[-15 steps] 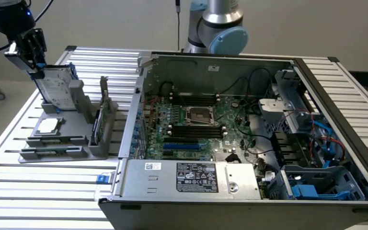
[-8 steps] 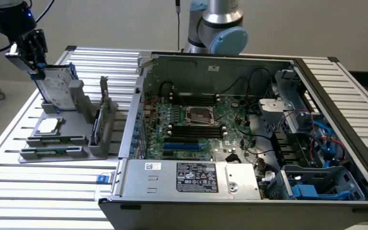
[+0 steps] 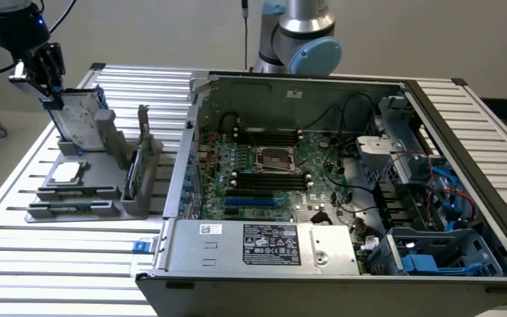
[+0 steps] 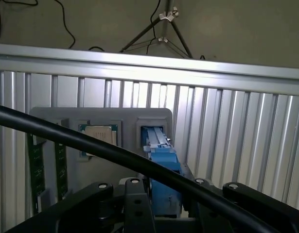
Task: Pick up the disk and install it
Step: 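Pick up the disk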
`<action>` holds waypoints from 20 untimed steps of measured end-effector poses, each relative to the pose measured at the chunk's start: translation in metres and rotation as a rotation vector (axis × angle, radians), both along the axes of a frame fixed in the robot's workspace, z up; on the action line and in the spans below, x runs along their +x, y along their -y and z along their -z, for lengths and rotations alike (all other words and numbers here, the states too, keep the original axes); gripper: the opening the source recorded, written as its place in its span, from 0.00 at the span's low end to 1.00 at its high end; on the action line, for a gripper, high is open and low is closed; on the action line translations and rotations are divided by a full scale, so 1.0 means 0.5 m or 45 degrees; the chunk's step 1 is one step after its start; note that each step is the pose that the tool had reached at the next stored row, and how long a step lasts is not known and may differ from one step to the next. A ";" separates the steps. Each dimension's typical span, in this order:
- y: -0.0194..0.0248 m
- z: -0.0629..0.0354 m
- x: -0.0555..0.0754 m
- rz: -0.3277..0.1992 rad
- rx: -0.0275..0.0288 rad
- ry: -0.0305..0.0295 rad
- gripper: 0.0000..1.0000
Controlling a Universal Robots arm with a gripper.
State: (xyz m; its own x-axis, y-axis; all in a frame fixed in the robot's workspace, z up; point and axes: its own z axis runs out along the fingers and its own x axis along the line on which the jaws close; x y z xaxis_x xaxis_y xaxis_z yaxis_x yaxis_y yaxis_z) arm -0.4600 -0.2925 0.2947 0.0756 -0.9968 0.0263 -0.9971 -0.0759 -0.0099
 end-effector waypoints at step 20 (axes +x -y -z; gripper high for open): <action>0.0203 0.003 0.000 0.000 0.0059 -0.0027 0.33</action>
